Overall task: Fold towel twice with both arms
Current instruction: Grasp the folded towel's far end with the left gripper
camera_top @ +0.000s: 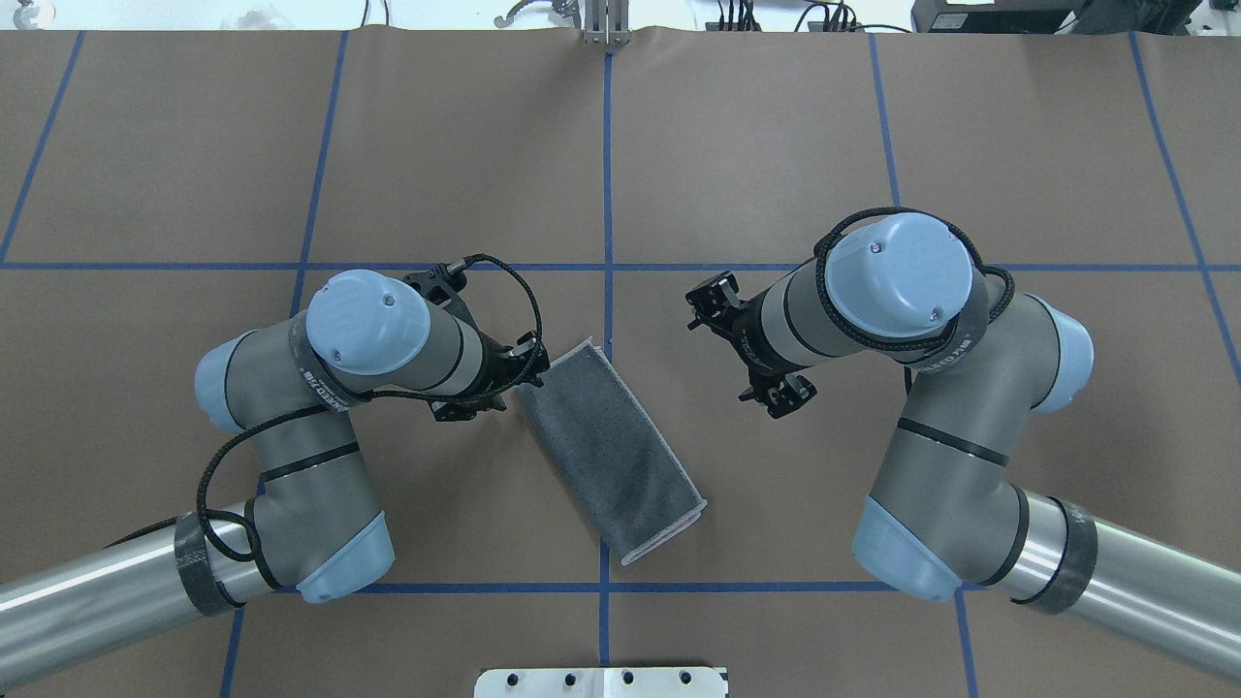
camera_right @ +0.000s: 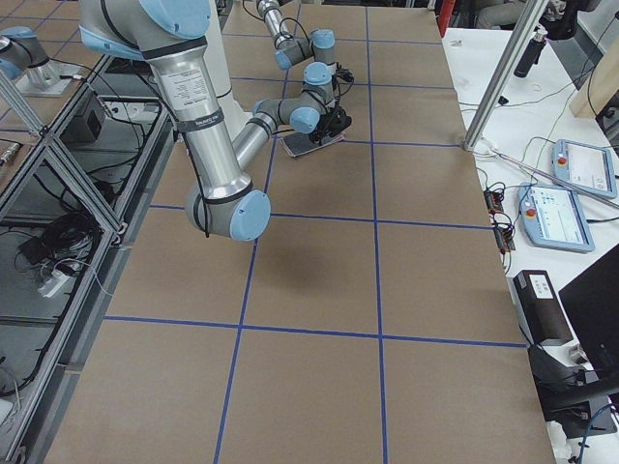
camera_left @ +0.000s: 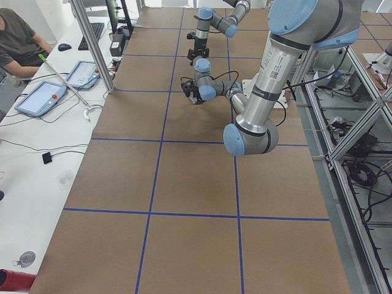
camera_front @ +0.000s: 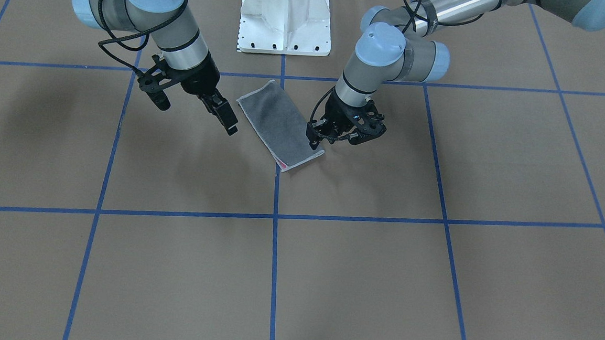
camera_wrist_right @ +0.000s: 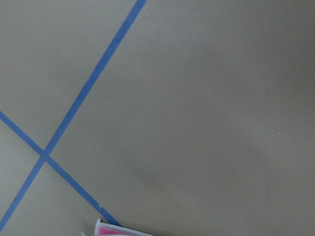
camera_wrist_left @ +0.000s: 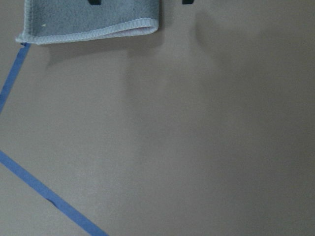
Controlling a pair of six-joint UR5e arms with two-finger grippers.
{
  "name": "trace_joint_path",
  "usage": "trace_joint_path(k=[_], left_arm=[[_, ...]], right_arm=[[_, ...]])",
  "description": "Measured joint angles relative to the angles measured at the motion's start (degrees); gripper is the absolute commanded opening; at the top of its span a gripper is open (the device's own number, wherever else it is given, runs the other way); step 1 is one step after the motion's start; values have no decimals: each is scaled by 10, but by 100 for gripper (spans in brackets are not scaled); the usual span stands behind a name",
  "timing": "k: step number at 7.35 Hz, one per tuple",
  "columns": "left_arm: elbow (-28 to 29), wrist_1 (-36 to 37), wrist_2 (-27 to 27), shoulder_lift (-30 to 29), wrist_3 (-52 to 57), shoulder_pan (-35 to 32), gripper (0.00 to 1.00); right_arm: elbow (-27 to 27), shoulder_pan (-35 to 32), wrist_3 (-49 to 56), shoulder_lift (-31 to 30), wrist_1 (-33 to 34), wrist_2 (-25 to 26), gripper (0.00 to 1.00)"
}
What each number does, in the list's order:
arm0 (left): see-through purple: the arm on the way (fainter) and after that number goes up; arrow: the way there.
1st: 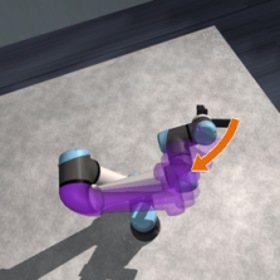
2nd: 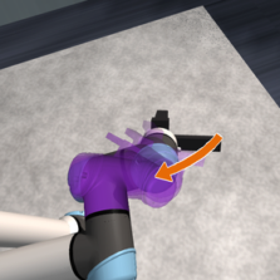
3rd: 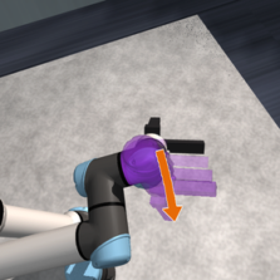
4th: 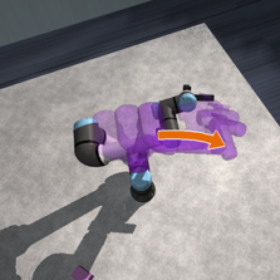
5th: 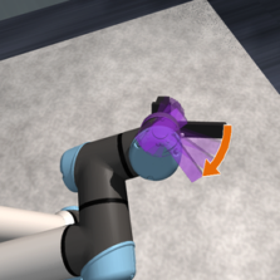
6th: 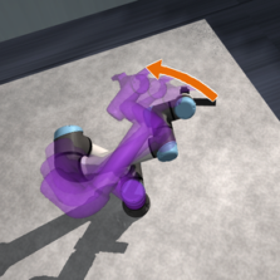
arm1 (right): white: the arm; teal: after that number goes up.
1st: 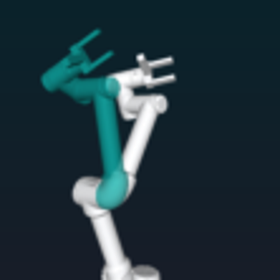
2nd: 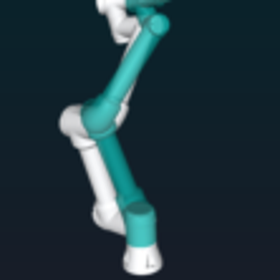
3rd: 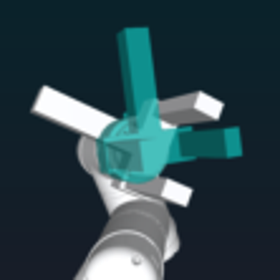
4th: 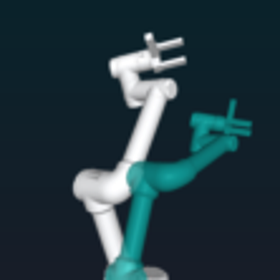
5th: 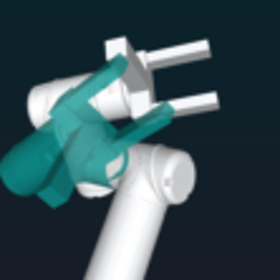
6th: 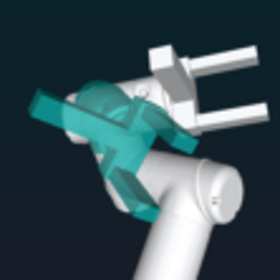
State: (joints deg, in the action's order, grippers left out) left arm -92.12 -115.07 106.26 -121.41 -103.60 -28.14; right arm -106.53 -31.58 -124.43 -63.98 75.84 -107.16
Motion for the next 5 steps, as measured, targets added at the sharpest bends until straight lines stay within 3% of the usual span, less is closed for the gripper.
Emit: trace_joint_path(k=[5], left_arm=[[16, -2, 1, -8, 1, 1, 46]], right_arm=[[0, -1, 0, 0, 1, 0, 100]])
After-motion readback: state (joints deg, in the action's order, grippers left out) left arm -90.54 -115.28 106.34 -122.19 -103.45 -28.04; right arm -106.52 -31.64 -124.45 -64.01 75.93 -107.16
